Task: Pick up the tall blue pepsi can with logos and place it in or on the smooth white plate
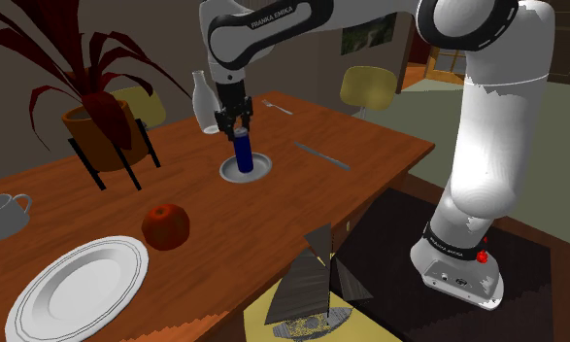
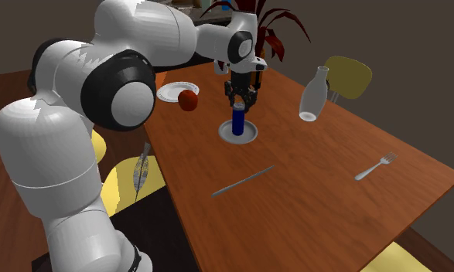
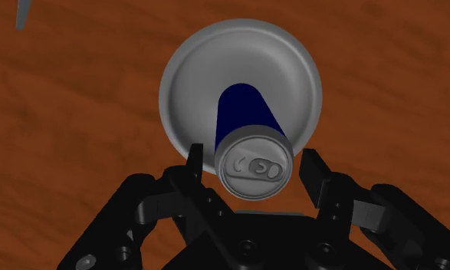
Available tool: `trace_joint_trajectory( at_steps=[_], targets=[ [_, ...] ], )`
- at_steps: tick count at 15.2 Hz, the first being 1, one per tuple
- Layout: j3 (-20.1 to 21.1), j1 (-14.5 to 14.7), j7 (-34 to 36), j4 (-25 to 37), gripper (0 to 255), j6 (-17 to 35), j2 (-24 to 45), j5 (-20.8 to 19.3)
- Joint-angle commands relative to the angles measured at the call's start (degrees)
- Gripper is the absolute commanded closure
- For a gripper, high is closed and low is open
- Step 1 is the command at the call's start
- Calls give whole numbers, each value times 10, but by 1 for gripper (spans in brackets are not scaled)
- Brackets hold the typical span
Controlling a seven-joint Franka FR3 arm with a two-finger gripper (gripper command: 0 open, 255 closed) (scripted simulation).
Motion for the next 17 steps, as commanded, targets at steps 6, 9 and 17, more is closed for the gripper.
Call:
trace_joint_trajectory(
  at_steps=[6, 9, 17],
  targets=[
    [0, 0, -1, 17, 0, -18, -2, 1],
    [1, 1, -1, 68, 0, -72, -4, 2],
    [1, 1, -1, 68, 0, -72, -4, 2]
  ],
)
